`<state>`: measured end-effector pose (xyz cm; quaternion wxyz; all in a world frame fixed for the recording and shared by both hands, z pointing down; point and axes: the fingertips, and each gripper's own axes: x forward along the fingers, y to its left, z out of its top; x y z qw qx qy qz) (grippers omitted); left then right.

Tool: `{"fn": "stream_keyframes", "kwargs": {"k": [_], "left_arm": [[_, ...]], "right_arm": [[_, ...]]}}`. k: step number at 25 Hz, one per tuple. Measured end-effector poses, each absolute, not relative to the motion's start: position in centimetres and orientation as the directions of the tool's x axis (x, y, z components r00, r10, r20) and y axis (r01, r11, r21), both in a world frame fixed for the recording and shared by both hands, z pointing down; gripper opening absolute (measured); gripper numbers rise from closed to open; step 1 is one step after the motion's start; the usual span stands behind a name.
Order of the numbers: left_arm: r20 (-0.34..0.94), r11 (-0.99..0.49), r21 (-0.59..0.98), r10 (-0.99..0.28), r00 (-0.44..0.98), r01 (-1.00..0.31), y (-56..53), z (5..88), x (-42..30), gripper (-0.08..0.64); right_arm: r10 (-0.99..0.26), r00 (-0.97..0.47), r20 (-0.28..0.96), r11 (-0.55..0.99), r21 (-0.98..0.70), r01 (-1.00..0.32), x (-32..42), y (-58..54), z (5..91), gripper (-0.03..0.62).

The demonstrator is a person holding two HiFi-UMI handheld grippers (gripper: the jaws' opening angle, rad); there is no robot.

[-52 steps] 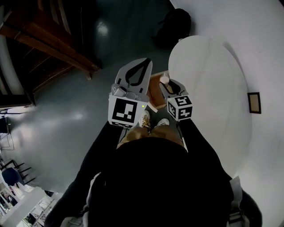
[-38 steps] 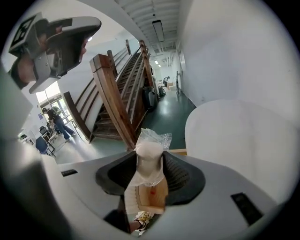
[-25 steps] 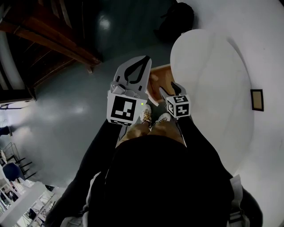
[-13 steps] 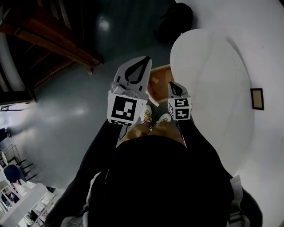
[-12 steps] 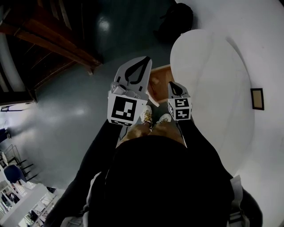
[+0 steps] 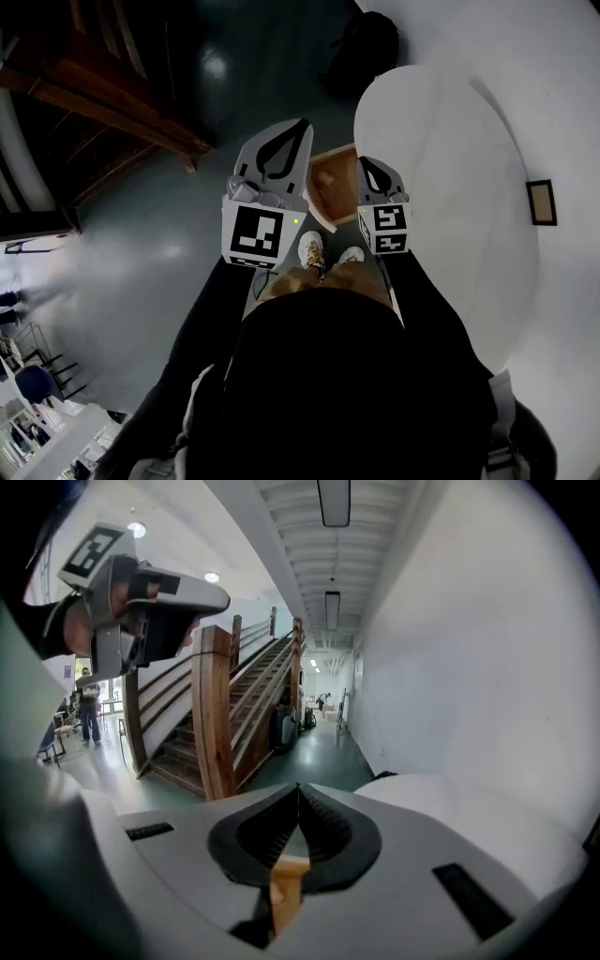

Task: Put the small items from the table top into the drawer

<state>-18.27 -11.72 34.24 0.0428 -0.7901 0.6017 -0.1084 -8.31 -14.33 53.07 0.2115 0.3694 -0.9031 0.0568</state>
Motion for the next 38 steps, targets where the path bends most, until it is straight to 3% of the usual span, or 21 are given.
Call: {"fn": "stream_keyframes", "kwargs": {"k": [8,16,38], "left_arm": [[0.074,-0.289,-0.23,-0.957,0.28,-0.929,-12.3,31.7,-18.6,0.015],[0.021,-0.28,-0.223,-0.959,0.283,-0.934,-13.2,29.1,-18.9,0.015],[0.023,-0.291,-0.236,-0.956,0.294,-0.927,-14.0,28.7,-20.0,0.015]], "right_arm": [[-0.725,-0.659,0.197,0.685,0.117,-0.719,-8.6,-16.5,42.0,0.028],[-0.738,-0.672,0.064,0.671,0.174,-0.721,-7.8,-16.4,34.9,0.028],[-0.723,-0.691,0.011,0.68,0.185,-0.709,-8.2,-16.3,31.6,0.028]]}}
